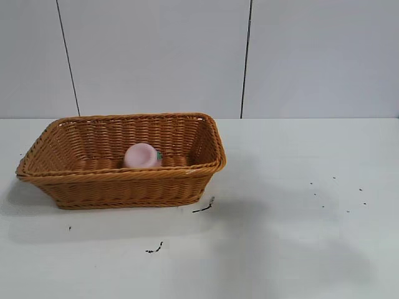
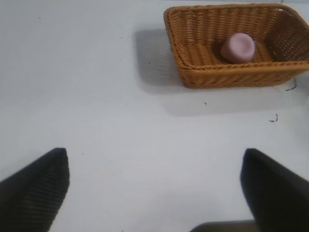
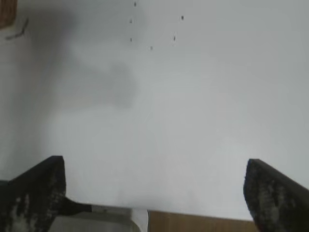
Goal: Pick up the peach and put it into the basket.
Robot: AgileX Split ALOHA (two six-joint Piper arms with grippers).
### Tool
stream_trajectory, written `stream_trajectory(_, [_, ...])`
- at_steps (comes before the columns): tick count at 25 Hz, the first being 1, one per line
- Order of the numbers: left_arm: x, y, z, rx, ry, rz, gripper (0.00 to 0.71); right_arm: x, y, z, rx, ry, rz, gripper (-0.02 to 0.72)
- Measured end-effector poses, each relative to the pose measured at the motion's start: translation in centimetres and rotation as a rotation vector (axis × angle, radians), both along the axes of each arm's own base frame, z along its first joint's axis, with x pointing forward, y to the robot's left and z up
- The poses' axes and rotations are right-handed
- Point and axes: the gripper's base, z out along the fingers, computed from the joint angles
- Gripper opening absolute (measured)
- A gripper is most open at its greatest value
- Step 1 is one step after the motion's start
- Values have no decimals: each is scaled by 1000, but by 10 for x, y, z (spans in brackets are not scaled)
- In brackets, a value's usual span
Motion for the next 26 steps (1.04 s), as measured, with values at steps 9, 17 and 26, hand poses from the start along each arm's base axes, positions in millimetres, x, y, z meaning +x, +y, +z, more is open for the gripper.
stream_trajectory(9, [0,0,0,0,0,0,693,-56,1,1,-5,-364,-3,695])
stream_trajectory(17, [0,0,0,0,0,0,693,-67,2,1,3,-429,-11,695])
stream_trajectory(26, [0,0,0,0,0,0,693,-67,2,1,6,-429,-13,695])
